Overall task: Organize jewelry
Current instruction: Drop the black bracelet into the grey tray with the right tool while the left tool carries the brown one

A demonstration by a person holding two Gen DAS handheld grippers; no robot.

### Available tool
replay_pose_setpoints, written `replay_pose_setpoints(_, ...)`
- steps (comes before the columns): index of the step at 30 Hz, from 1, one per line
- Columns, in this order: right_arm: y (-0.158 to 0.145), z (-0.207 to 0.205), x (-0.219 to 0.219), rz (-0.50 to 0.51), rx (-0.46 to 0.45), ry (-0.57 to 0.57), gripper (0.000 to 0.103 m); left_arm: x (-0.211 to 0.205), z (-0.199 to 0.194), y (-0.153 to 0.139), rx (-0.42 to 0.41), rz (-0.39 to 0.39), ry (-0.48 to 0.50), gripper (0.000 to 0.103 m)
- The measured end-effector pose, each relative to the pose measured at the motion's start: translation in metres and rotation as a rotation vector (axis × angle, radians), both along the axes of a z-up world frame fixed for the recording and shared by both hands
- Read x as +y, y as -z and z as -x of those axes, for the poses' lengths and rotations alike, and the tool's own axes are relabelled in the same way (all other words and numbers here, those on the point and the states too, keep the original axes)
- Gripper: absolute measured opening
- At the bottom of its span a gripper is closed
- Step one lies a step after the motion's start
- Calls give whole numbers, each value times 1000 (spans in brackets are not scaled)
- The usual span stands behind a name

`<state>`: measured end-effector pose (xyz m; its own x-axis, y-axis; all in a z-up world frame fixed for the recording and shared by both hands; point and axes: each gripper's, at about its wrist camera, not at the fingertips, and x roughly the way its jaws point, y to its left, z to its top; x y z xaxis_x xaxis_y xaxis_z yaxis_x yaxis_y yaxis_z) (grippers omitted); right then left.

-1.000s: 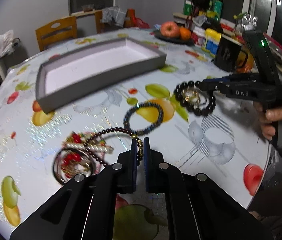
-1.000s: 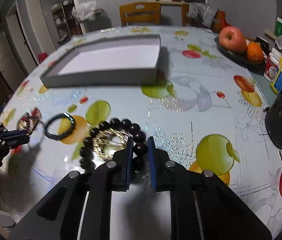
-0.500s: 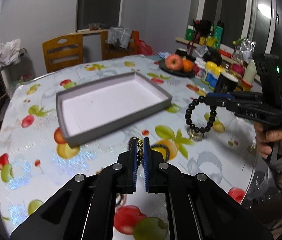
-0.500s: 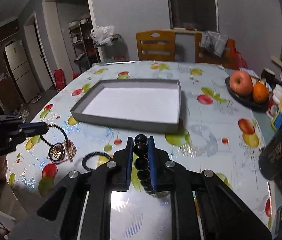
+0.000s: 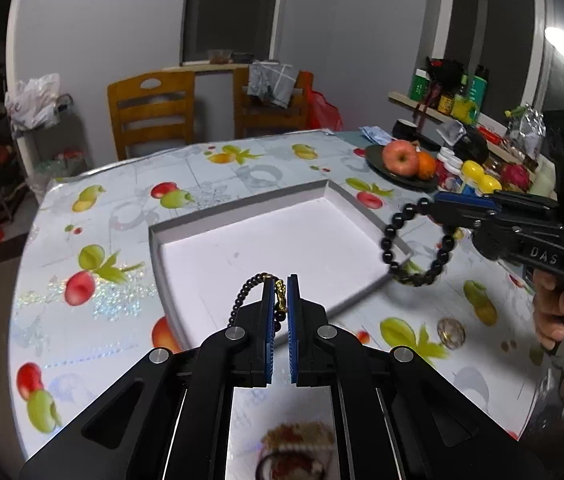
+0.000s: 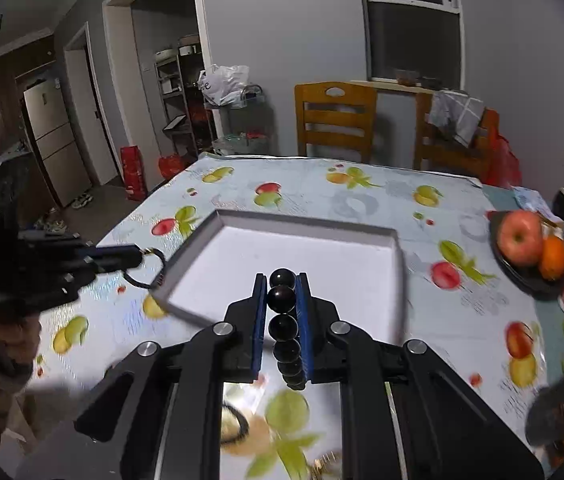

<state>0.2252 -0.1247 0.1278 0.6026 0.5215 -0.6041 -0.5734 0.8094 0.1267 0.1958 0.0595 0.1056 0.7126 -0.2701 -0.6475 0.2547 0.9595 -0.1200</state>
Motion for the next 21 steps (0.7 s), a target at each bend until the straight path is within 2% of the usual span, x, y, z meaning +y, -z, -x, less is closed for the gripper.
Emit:
replay_pose_setpoints(4, 9, -31, 26, -11, 40, -17, 14, 4, -25, 10, 22, 19, -15, 7)
replay_pose_setpoints(9, 45, -71, 40, 12, 122, 26, 14, 8, -46, 31, 58, 9, -45, 7)
replay_pose_setpoints(15, 90, -96, 19, 56, 194, 126, 14, 21, -58, 61, 112, -5, -81, 7)
replay_pose_setpoints(21, 109, -99, 1, 88, 215, 151, 14, 29, -66, 82, 139, -74, -114, 7)
